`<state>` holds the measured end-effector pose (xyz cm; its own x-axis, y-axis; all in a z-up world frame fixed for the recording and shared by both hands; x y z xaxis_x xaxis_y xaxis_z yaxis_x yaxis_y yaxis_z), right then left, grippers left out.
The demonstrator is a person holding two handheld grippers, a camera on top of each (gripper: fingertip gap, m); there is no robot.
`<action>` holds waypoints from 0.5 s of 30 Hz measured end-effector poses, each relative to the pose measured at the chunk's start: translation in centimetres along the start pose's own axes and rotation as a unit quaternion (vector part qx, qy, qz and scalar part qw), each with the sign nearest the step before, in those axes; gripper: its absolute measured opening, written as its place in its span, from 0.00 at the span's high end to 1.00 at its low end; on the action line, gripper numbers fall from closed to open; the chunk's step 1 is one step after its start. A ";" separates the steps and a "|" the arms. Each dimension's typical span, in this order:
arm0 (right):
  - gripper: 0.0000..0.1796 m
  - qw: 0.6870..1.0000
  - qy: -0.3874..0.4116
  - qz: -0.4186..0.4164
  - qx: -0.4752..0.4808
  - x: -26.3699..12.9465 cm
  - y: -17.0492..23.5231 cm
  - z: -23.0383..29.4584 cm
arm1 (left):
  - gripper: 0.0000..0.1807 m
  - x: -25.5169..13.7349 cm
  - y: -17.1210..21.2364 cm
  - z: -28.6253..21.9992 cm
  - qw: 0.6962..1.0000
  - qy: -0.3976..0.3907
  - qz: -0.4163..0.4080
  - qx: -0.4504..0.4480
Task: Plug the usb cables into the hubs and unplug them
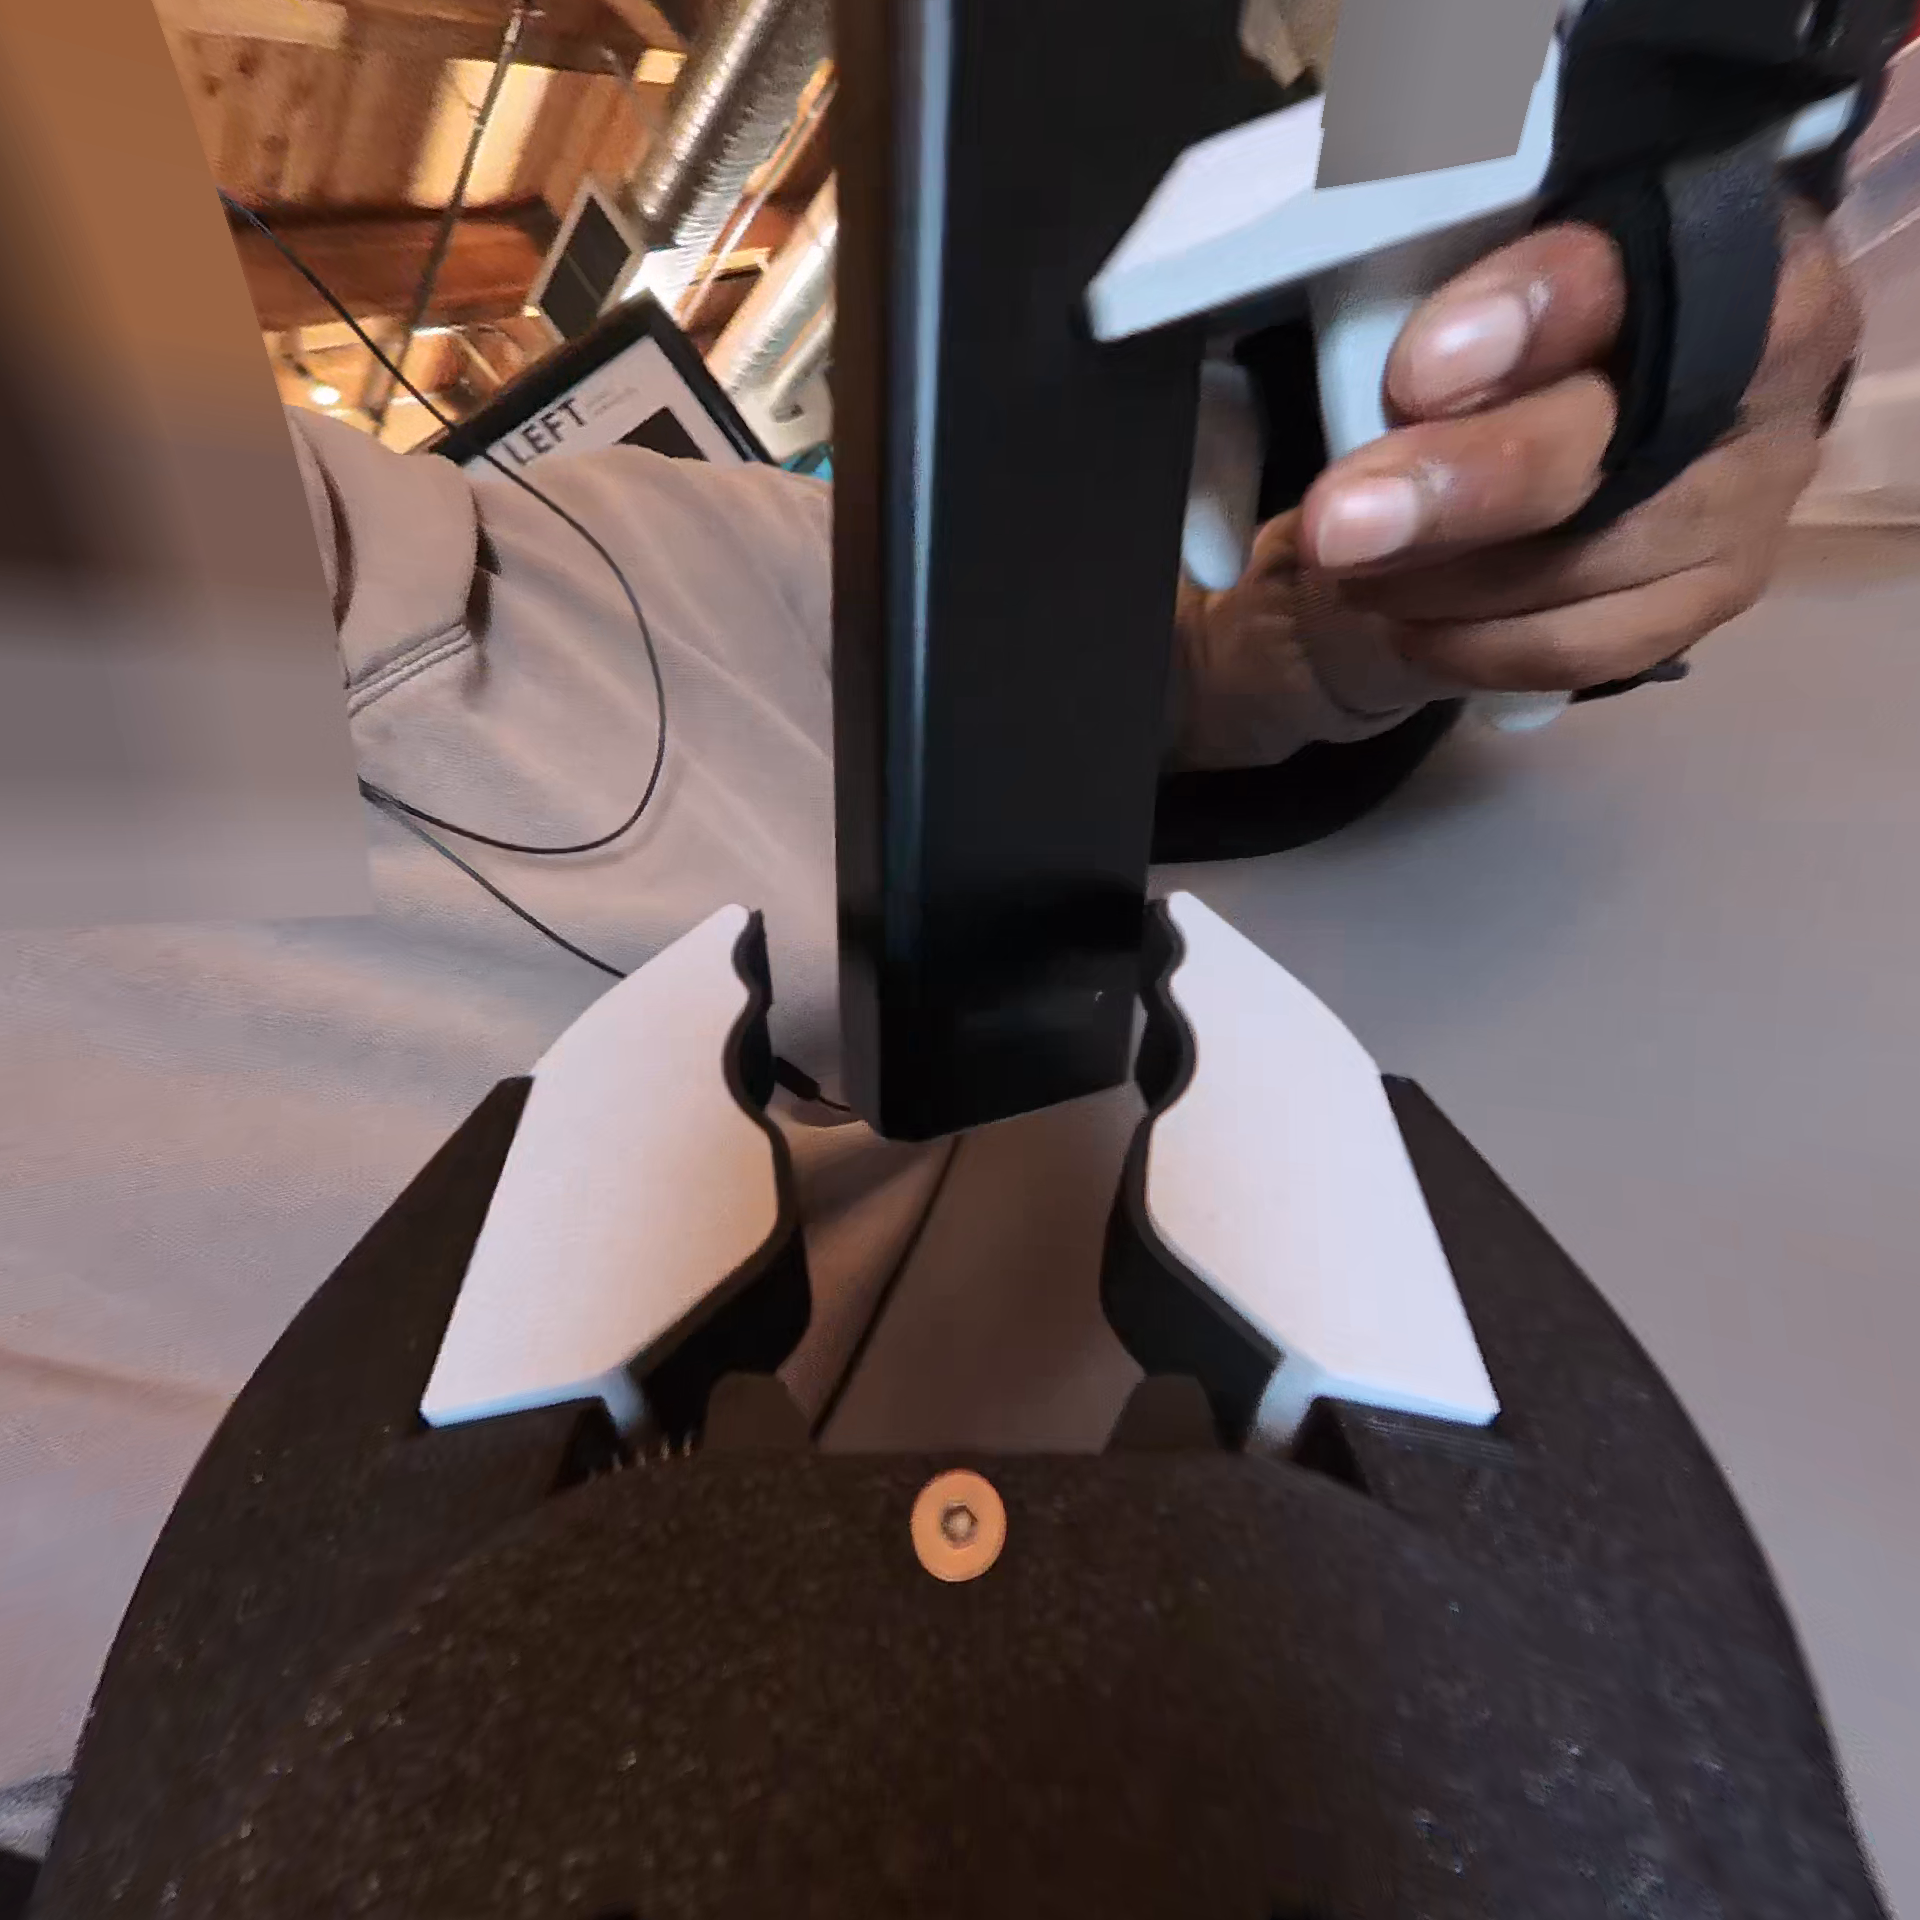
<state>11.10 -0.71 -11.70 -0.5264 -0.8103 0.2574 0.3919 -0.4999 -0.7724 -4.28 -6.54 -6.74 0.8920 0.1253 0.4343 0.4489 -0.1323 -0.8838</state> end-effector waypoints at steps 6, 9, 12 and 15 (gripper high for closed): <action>0.59 0.999 -0.017 0.014 0.035 1.6 0.9 -0.9 | 0.84 3.5 0.8 -0.1 0.995 0.071 0.065 0.002; 0.58 1.000 -0.009 0.022 -0.007 1.8 0.9 -0.5 | 0.85 4.5 1.0 0.4 0.992 0.099 0.070 -0.014; 0.56 0.999 0.011 0.019 -0.047 1.9 0.7 -0.1 | 0.85 5.3 1.0 1.2 0.990 0.110 0.087 -0.011; 0.54 0.997 0.021 0.018 -0.072 1.9 0.5 0.0 | 0.85 5.8 1.1 2.0 0.987 0.131 0.085 -0.027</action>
<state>10.29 -2.53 -11.57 -0.5468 -0.8115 0.2062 0.2994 -0.4196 -0.8569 1.32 -4.04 -5.55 0.9349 -0.1602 0.3167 0.2873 -0.1824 -0.9403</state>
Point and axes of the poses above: each gripper's, where its closed fingertips meet, x out along the fingers, y out of its underside, z = x × y across the jaws, the point moved 8 cm from there along -x, back along the fingers, and after that the axes turned 11 degrees about -z, right-handed, at the moved point
